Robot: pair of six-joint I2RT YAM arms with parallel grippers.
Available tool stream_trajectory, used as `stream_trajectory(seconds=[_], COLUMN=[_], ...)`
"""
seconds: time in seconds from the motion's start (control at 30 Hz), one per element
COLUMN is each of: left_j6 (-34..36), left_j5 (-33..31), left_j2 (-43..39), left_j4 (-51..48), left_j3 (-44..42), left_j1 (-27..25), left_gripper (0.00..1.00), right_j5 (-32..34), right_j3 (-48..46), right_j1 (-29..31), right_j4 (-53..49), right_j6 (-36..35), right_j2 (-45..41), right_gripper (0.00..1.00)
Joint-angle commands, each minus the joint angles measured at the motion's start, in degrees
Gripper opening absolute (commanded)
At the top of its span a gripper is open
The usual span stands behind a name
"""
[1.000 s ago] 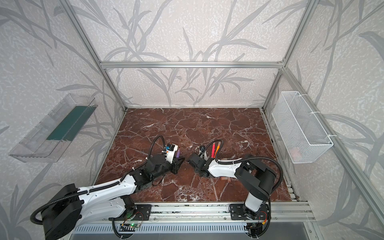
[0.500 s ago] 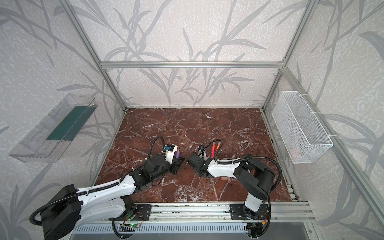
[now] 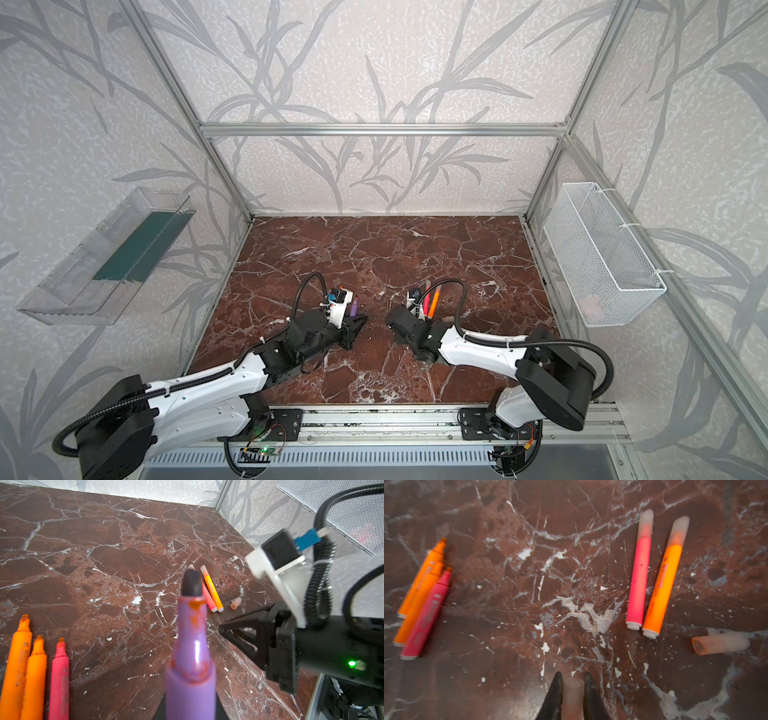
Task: Insert the pens into the pen caps
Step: 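Grasp the pale cap with the right gripper and lift it, then bring the held cap over the purple highlighter tip in the left gripper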
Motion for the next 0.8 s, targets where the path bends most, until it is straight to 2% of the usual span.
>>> stream_trajectory(seconds=[0.0, 0.23, 0.4, 0.57, 0.77], left_j6=[-0.44, -2.37, -4.27, -6.18, -7.74], left_j5=[1.74, 6.15, 10.13, 13.67, 15.93], left_j2=[-1.68, -3.57, -3.97, -4.37, -4.07], left_j4=[-0.61, 1.83, 4.55, 7.6, 10.74], left_j3=[-0.78, -1.53, -1.89, -2.45, -2.77], left_j1=[0.26, 0.26, 0.26, 0.21, 0.26], left_gripper=[0.0, 0.0, 0.0, 0.0, 0.0], right_j5=[1.82, -1.28, -6.88, -10.71, -14.01], right_j3=[-2.17, -6.45, -9.95, -9.55, -9.15], right_j1=[0.11, 0.12, 0.12, 0.08, 0.11], right_j4=[0.7, 8.93, 21.96, 29.11, 40.2], right_j6=[-1.49, -4.58, -7.0, -7.55, -5.89], right_j2=[-5.94, -18.44, -24.27, -24.68, -19.98], right_gripper=[0.16, 0.14, 0.12, 0.09, 0.03])
